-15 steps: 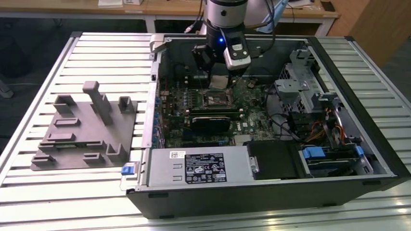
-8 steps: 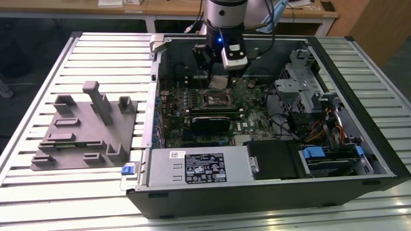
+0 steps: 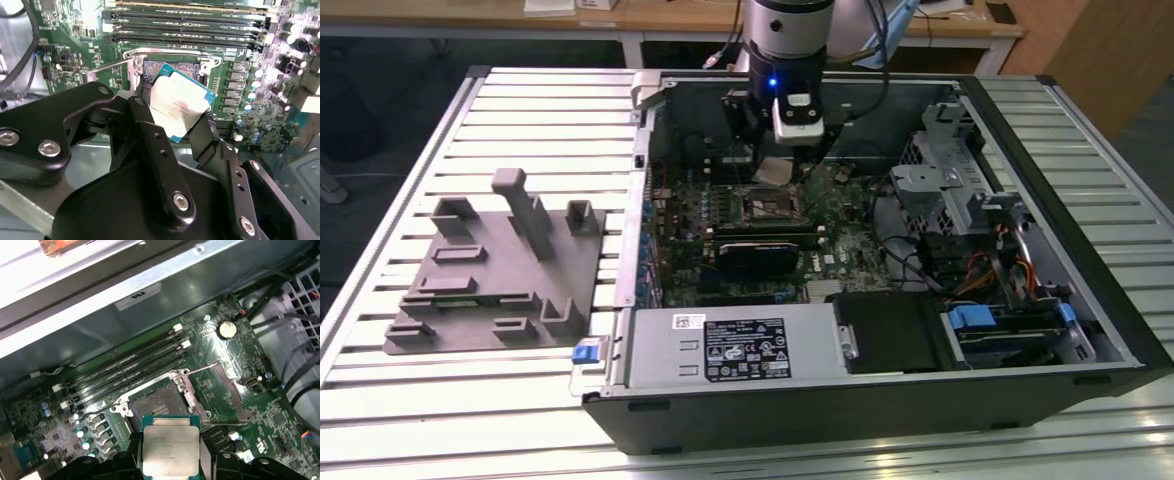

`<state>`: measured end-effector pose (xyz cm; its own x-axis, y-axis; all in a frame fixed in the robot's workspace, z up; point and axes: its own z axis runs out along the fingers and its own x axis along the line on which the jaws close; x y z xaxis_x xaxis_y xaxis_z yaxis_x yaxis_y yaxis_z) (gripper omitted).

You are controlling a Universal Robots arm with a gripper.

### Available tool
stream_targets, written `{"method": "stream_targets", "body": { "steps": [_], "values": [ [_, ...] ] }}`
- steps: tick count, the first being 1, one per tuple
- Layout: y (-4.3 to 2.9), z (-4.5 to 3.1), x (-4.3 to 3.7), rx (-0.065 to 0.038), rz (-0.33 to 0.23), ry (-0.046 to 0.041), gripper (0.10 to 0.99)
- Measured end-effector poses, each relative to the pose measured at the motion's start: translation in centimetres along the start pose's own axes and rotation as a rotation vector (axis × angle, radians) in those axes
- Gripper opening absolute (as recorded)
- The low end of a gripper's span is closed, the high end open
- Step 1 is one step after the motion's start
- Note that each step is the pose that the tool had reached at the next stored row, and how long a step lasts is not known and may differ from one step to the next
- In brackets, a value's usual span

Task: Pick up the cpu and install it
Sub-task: 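Place the cpu into insertion slot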

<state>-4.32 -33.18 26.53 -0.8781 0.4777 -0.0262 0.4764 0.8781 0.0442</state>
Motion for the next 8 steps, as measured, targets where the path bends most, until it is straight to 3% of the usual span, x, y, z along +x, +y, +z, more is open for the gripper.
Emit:
{"method": "stream_targets", "body": {
  "steps": [8],
  "values": [
    [0.00,0.03,0.00,0.003,0.118,-0.0052,0.541]
  ]
}}
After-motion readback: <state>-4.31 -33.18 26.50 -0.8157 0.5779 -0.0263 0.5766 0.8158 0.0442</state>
